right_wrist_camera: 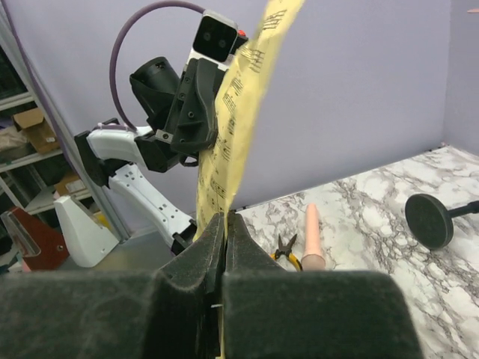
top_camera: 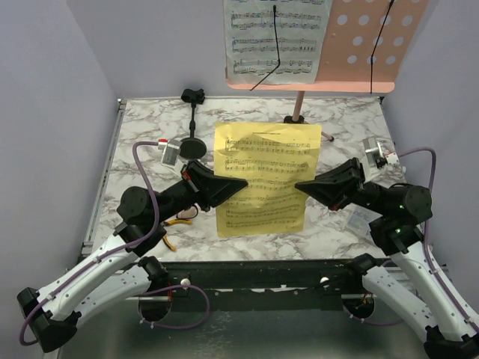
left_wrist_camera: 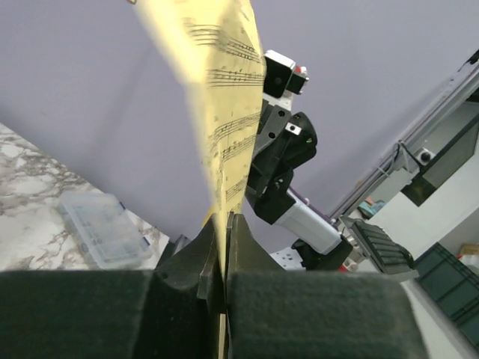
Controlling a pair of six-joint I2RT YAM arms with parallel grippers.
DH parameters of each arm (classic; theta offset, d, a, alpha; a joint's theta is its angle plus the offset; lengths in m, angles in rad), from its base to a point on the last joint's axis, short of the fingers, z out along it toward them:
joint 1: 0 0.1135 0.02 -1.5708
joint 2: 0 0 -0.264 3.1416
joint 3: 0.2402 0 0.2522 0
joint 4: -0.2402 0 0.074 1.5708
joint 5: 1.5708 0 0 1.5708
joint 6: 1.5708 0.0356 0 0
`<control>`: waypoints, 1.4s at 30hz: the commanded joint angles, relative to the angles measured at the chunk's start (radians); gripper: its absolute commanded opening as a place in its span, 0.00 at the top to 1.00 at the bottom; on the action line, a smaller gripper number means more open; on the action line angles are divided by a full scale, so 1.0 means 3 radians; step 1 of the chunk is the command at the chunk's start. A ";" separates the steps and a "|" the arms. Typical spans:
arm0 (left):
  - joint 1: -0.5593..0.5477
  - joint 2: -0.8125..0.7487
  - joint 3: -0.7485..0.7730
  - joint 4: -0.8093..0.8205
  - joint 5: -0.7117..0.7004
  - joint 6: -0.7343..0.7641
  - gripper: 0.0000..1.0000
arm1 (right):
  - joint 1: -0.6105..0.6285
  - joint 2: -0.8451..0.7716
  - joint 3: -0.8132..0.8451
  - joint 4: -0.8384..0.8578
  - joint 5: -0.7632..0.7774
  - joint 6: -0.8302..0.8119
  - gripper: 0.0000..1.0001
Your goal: Set up the instrument practice props
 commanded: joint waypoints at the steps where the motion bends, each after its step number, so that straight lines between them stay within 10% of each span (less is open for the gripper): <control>1: -0.0013 0.0064 0.0257 -0.0305 -0.0143 0.0327 1.00 | -0.0006 0.0007 0.0147 -0.0406 0.0316 -0.0259 0.99; 11: -0.0014 0.0306 0.1128 -0.1604 -0.0677 0.1748 1.00 | -0.0006 0.0000 0.0193 -0.2167 0.2711 -0.1029 0.54; 21: -0.0011 0.0906 0.2149 -0.1616 0.0249 0.2201 1.00 | -0.0049 0.0557 -0.0402 -0.1735 0.4264 -0.0899 0.37; 25: -0.0013 0.1223 0.2533 -0.1565 0.0463 0.2289 1.00 | -0.0765 0.0911 -0.0373 -0.1621 0.3786 -0.0625 0.37; 31: -0.0012 0.1760 0.3120 -0.1451 0.0693 0.2683 1.00 | -0.2663 0.1263 -0.0286 -0.1333 0.1638 -0.0199 0.42; 42: -0.0005 0.2808 0.4461 -0.1440 -0.0055 0.2941 1.00 | -0.2806 0.1452 0.1542 -0.2296 0.2162 -0.0597 0.37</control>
